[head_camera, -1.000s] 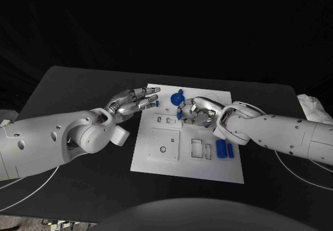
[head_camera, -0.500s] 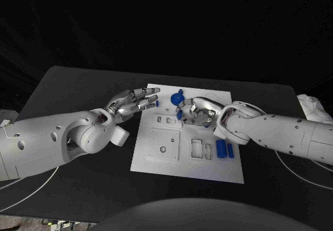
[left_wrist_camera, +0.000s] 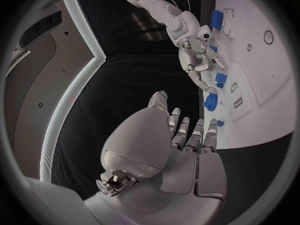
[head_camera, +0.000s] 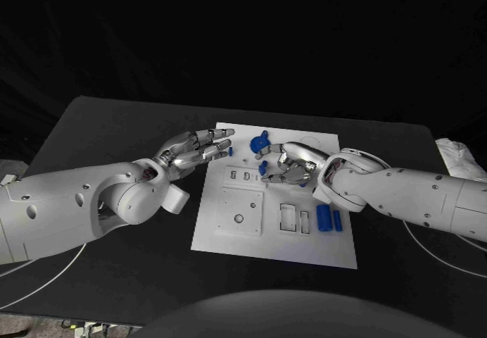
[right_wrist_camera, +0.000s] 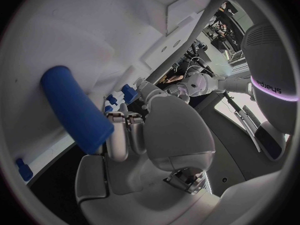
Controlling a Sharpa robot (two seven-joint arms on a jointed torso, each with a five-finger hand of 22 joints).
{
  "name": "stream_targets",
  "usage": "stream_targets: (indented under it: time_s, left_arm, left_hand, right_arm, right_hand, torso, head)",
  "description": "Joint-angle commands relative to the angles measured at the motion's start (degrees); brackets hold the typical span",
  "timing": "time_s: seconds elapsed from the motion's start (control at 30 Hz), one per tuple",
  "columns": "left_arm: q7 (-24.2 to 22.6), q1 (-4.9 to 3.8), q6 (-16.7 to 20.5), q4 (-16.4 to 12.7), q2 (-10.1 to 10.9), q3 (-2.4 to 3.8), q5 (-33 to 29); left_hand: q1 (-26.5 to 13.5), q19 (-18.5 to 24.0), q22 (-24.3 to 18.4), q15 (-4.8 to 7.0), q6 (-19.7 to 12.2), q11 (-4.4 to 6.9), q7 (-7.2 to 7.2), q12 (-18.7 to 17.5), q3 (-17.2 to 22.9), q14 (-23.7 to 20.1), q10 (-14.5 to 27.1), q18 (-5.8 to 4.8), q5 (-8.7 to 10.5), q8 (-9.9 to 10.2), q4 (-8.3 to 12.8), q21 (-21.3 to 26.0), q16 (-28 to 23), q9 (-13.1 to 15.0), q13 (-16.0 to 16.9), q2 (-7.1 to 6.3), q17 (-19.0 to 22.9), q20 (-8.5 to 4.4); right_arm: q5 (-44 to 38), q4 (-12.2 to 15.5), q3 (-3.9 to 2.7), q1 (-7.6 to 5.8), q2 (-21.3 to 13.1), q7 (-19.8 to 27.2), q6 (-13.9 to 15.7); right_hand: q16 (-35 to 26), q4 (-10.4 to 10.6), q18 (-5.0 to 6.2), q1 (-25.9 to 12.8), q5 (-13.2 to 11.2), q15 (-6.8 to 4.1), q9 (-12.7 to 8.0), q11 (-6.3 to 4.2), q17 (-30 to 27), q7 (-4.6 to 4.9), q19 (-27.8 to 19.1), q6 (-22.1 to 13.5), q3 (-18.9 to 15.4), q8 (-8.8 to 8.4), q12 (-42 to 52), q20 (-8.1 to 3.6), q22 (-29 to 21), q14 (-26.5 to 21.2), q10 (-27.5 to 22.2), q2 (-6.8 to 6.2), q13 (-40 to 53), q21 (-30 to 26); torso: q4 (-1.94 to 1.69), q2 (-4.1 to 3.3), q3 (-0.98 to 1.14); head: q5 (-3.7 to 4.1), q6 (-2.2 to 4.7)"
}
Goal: Assemble the parts on the task board
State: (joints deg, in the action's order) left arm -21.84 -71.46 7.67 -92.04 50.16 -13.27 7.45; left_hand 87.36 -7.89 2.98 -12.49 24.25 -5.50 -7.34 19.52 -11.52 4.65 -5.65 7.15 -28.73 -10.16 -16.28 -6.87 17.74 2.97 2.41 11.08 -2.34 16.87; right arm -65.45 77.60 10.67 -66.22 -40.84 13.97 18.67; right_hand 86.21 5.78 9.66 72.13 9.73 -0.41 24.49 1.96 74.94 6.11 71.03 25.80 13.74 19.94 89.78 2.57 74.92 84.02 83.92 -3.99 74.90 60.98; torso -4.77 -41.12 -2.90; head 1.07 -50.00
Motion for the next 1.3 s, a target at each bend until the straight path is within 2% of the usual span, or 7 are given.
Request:
stream_targets:
  time_s: [0.03,0.17,0.43,0.73,0.97,1.13,1.3]
  left_arm:
    - [-0.36,-0.01,-0.9,-0.09,-0.03,0.04,0.23]
    - [-0.36,0.0,-0.88,-0.09,0.01,0.04,0.23]
    - [-0.28,0.0,-0.88,-0.09,0.1,0.04,0.23]
    - [-0.3,0.0,-0.91,-0.07,0.06,0.04,0.23]
    - [-0.34,0.0,-0.86,-0.16,0.28,0.04,0.23]
    - [-0.38,0.01,-0.84,-0.15,0.29,0.04,0.23]
    - [-0.39,0.01,-0.78,-0.15,0.25,0.04,0.23]
  left_hand:
    - [0.23,-0.57,0.07,-0.32,0.22,-0.3,-0.3,0.22,0.32,0.05,-0.11,-0.67,-0.23,-0.33,-0.05,-0.38,0.3,0.08,0.09,0.11,-0.07,0.01]
    - [0.23,-0.57,0.07,-0.32,0.22,-0.3,-0.3,0.22,0.32,0.05,-0.11,-0.67,-0.23,-0.33,-0.05,-0.38,0.3,0.08,0.09,0.11,-0.07,0.01]
    - [0.23,-0.57,0.07,-0.32,0.22,-0.3,-0.3,0.22,0.32,0.05,-0.11,-0.67,-0.23,-0.33,-0.05,-0.38,0.3,0.08,0.09,0.11,-0.07,0.01]
    - [0.23,-0.57,0.07,-0.32,0.22,-0.3,-0.3,0.22,0.32,0.05,-0.11,-0.67,-0.23,-0.33,-0.05,-0.38,0.3,0.08,0.09,0.11,-0.07,0.01]
    - [0.23,-0.57,0.07,-0.32,0.22,-0.3,-0.3,0.22,0.32,0.05,-0.11,-0.67,-0.23,-0.33,-0.05,-0.38,0.3,0.08,0.09,0.11,-0.07,0.01]
    - [0.17,-0.64,0.08,-0.36,0.25,-0.34,-0.35,0.2,0.36,0.05,-0.14,-0.86,-0.21,-0.36,-0.08,-0.44,0.4,0.09,0.09,0.05,-0.07,0.01]
    - [0.17,-0.64,0.08,-0.36,0.25,-0.34,-0.35,0.2,0.36,0.05,-0.14,-0.86,-0.21,-0.36,-0.08,-0.44,0.4,0.09,0.09,0.05,-0.07,0.01]
  right_arm:
    - [0.04,0.1,0.47,0.62,0.01,1.22,1.65]
    - [0.65,0.72,0.46,0.39,-0.28,2.32,3.13]
    - [1.89,2.31,0.45,-0.41,-1.32,3.64,3.81]
    - [5.76,3.0,0.44,-0.9,-1.98,5.01,3.92]
    - [8.37,4.81,0.43,-1.63,-3.25,6.6,5.03]
    - [10.45,6.93,0.42,-3.08,-4.88,8.03,5.68]
    - [12.63,9.51,0.42,-4.81,-7.18,8.22,5.19]
  right_hand:
    - [-1.25,0.52,-2.5,-0.67,-2.98,0.47,-0.68,0.31,10.42,-0.09,-5.97,-0.32,-1.33,-0.29,-1.88,4.0,5.37,-0.26,2.36,0.01,13.21,-5.19]
    - [-4.04,1.63,-1.61,-1.32,-6.53,0.94,-1.77,0.71,8.1,-0.08,-10.33,-0.45,-3.61,-0.49,-5.0,4.43,3.9,-3.86,-2.88,-0.05,10.55,-11.13]
    - [-6.33,5.6,-0.96,-3.46,-6.93,1.45,-2.99,1.25,6.22,0.41,-13.7,-1.39,-8.1,-0.92,-6.87,4.92,2.82,-6.85,-6.0,-1.66,8.95,-16.21]
    - [-15.17,10.21,0.39,-3.16,-6.99,2.86,-4.17,2.65,-0.75,1.22,-21.83,-1.54,-12.91,-0.77,-15.6,6.11,-0.17,-17.93,-19.77,-2.0,1.99,-27.84]
    - [-16.99,11.05,0.47,-4.96,-6.97,3.32,-4.67,3.15,-2.19,1.59,-22.16,-1.53,-16.07,-0.66,-17.31,6.64,-0.81,-19.64,-21.95,-2.38,0.55,-29.51]
    - [-16.81,11.34,0.61,-9.18,-6.88,3.36,-4.94,3.2,-2.22,1.58,-21.71,-1.01,-21.12,-0.34,-17.23,6.82,-1.04,-19.05,-21.58,-4.9,0.39,-30.19]
    - [-16.97,11.36,0.69,-13.65,-6.92,3.28,-5.23,3.14,-2.53,1.37,-21.09,-0.19,-22.82,-0.05,-17.86,6.83,-1.17,-18.81,-22.15,-2.15,-0.29,-30.72]
  torso:
    - [0.01,-0.02,0.02]
    - [-0.05,-0.03,0.03]
    - [0.09,0.01,-0.04]
    - [-0.07,0.0,0.03]
    - [0.03,0.01,-0.02]
    - [0.06,0.05,-0.05]
    - [0.01,0.09,-0.08]
  head:
    - [-0.17,0.0]
    - [-0.16,0.0]
    - [-0.19,0.0]
    - [-0.18,0.0]
    - [-0.23,0.0]
    - [-0.2,0.0]
    - [-0.09,0.0]
